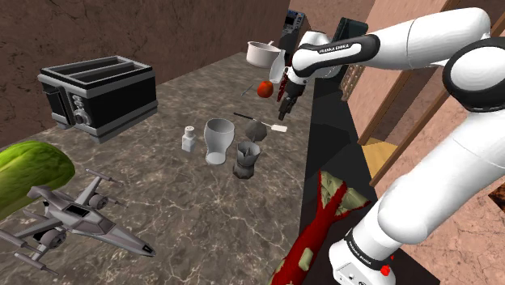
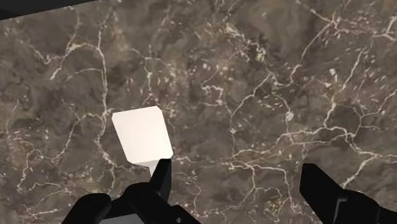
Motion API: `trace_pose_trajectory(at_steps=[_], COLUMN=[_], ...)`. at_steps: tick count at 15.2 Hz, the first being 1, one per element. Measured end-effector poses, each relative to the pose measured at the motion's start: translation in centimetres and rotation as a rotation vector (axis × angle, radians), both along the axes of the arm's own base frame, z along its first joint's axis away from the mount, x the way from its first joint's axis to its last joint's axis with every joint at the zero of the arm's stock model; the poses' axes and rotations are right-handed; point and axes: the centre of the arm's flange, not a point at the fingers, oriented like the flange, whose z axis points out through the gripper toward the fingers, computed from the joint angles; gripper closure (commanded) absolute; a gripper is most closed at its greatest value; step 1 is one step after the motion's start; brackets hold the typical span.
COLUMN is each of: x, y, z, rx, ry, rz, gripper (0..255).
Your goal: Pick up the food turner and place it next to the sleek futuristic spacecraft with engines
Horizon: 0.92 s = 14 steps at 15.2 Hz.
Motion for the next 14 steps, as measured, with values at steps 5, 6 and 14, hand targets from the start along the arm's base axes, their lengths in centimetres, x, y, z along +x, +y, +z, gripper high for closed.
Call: trace_pose_trajectory(at_steps=[5, 6, 14], x=[5.8, 6.8, 14.3], y=[-1.2, -1.4, -2.5], z=[-2.5, -3.1, -7.4], rx=[0.006, 0.007, 0.016], ry=[-0.007, -0.008, -0.017], rz=[0.074, 0.089, 0.184], gripper=[0, 0, 0])
